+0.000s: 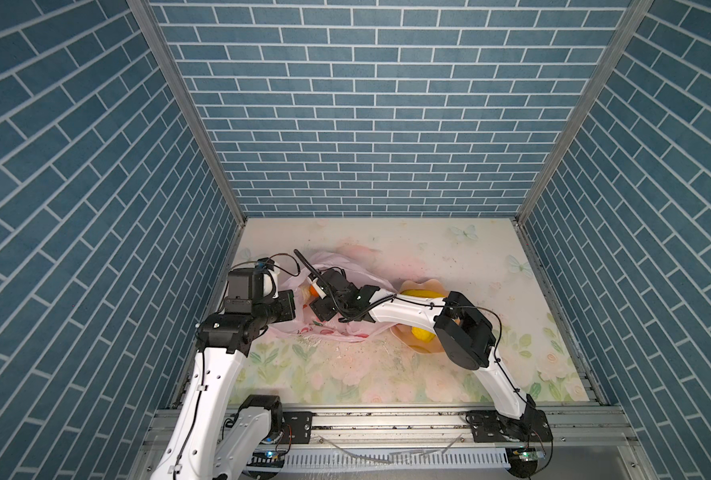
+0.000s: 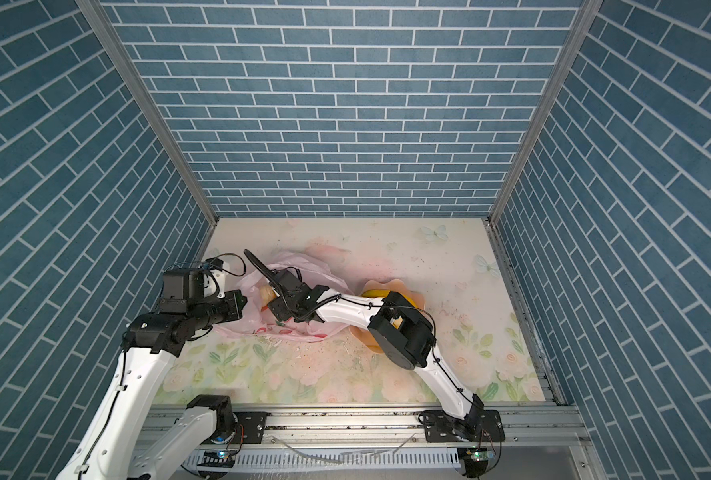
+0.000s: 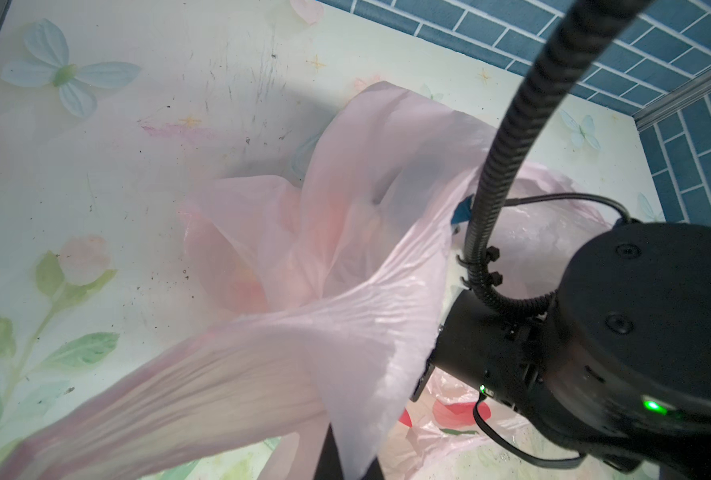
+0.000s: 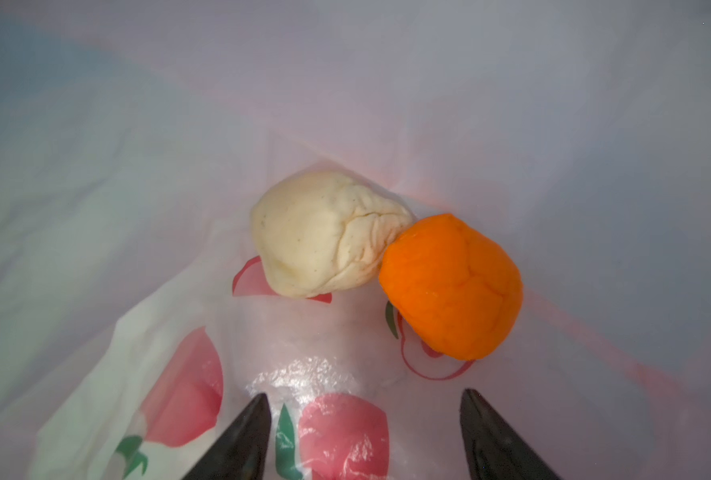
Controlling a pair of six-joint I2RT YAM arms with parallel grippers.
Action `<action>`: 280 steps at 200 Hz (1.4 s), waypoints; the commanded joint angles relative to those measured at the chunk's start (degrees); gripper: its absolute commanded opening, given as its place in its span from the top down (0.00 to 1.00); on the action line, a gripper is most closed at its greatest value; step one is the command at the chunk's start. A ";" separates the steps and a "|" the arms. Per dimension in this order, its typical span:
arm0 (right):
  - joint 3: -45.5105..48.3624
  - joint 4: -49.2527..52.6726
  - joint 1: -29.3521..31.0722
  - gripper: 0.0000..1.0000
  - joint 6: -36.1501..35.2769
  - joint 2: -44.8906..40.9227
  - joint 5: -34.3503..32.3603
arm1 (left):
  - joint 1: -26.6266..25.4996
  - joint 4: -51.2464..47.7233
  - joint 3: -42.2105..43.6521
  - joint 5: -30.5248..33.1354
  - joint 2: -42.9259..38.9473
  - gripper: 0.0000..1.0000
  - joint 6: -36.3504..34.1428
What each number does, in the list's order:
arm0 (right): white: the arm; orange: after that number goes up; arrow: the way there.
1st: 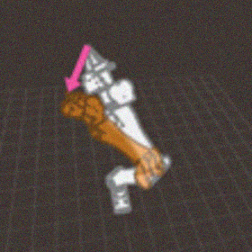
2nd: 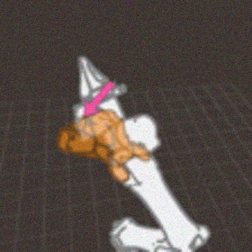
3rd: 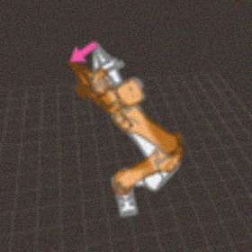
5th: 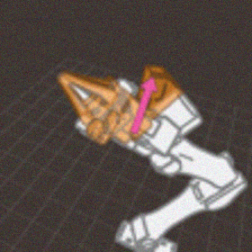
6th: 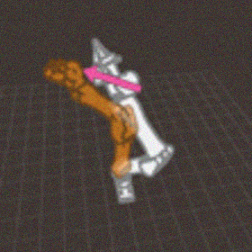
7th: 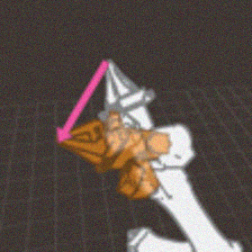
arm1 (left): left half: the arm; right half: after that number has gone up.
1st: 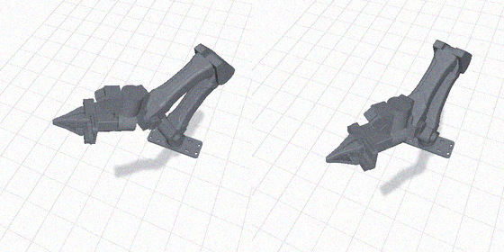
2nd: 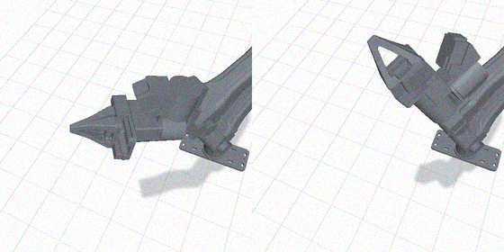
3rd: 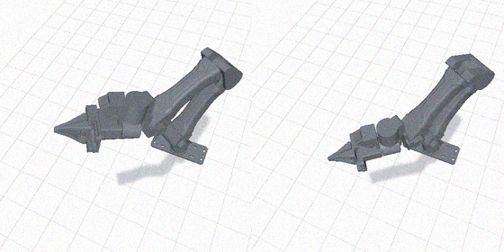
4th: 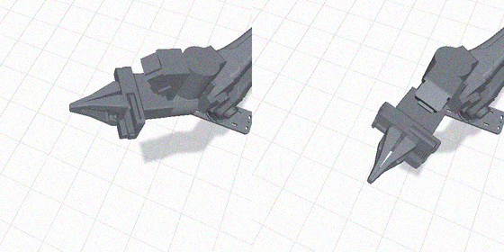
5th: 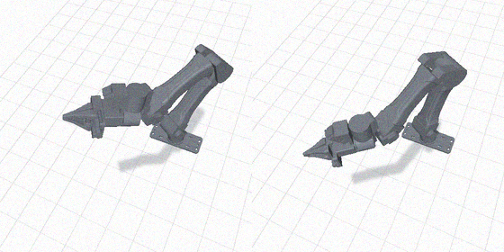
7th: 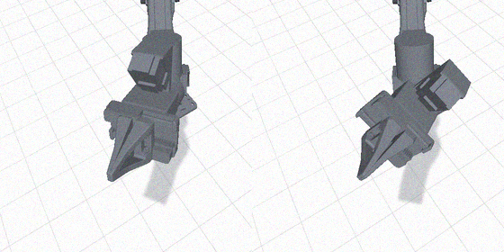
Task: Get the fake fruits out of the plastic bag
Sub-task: 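Move the right gripper back into the bag toward the orange fruit, then lower the right gripper onto the orange fruit and close on it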
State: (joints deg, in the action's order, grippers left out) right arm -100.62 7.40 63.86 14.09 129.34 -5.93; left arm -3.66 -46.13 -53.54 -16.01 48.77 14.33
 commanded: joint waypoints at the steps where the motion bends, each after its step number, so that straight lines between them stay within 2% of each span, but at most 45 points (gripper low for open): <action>1: -2.41 -1.60 -0.14 0.25 7.17 1.69 -3.69 | -0.21 0.29 1.45 -1.55 -0.94 1.00 -0.80; 78: -2.79 -6.25 -1.49 0.21 22.39 3.19 -1.80 | -0.21 0.29 2.63 -3.65 -2.87 1.00 -1.48; 153: -2.93 -9.08 -3.12 0.20 32.03 4.43 -1.45 | -0.21 1.61 4.05 -5.58 -2.98 1.00 -1.14; 280: -8.46 -8.37 -4.53 0.18 38.03 10.50 0.84 | -0.21 2.79 5.42 -7.36 -3.25 1.00 -0.90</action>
State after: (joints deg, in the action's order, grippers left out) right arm -106.04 -0.91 59.86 49.12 138.06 -5.69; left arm -3.66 -43.99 -48.80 -22.41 45.91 13.67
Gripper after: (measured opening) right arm 0.816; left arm 0.047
